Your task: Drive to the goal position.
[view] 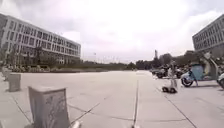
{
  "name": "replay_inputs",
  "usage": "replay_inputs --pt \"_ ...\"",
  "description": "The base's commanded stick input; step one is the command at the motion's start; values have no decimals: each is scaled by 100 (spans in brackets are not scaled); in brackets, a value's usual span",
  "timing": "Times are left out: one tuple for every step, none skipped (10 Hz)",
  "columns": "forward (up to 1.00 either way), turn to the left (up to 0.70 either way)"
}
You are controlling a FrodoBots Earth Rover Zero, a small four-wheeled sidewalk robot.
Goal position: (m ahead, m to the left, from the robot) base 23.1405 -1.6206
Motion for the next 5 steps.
replay_inputs --pt "70 0" --pt "70 0" --pt "70 0" --pt "70 0" --pt "70 0"
